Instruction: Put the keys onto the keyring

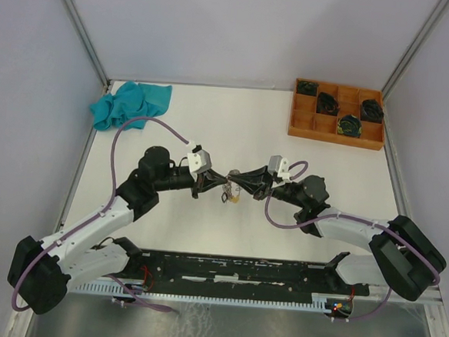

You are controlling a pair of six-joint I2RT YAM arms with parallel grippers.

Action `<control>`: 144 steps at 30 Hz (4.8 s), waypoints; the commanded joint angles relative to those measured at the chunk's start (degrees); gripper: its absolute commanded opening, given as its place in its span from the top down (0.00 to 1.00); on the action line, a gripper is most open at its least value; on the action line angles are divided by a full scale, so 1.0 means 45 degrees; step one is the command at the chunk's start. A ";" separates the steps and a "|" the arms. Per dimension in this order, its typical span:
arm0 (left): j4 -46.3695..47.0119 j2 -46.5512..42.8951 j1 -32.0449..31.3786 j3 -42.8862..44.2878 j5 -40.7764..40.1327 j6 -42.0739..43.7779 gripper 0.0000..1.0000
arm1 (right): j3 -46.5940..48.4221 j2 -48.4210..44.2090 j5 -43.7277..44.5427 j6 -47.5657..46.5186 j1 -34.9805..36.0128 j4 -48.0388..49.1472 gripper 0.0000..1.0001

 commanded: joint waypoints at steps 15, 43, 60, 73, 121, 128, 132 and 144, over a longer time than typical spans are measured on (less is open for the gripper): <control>0.0793 -0.0090 -0.0612 0.0477 0.0323 -0.0863 0.97 | -0.0107 0.0980 0.1260 0.1555 0.0078 0.3426 0.99; 0.0148 -0.1358 0.0072 0.0150 -0.2257 -0.1390 0.65 | -0.0162 -0.0652 0.1605 0.0454 -0.0134 -0.0177 0.99; -0.0650 -0.4079 0.0099 -0.0870 -0.8509 -0.0973 0.48 | -0.0736 -0.4303 0.7242 -0.0699 -0.0215 -0.8716 0.99; -0.0612 -0.5744 0.0108 -0.1396 -1.0533 -0.0697 0.32 | 0.0390 0.0730 0.6842 -0.0375 -0.0458 -0.1765 0.99; -0.1637 -0.9431 0.0118 -0.1429 -1.3720 -0.3553 0.01 | 0.0192 -1.1564 1.3964 0.1484 -0.0705 -1.7759 0.00; -0.2243 -0.9364 0.0113 -0.1485 -1.3579 -0.3942 0.01 | 0.1656 -1.1599 1.4253 0.1026 -0.0704 -1.9697 0.00; -0.2058 -0.9235 0.0117 -0.1502 -1.3432 -0.4083 0.01 | 0.1717 -1.1598 1.4533 0.1011 -0.0706 -1.9780 0.00; -0.2102 -0.9632 0.0235 -0.1569 -1.3418 -0.3792 0.01 | 0.1767 -1.0801 1.4408 0.1015 -0.0701 -1.9192 0.00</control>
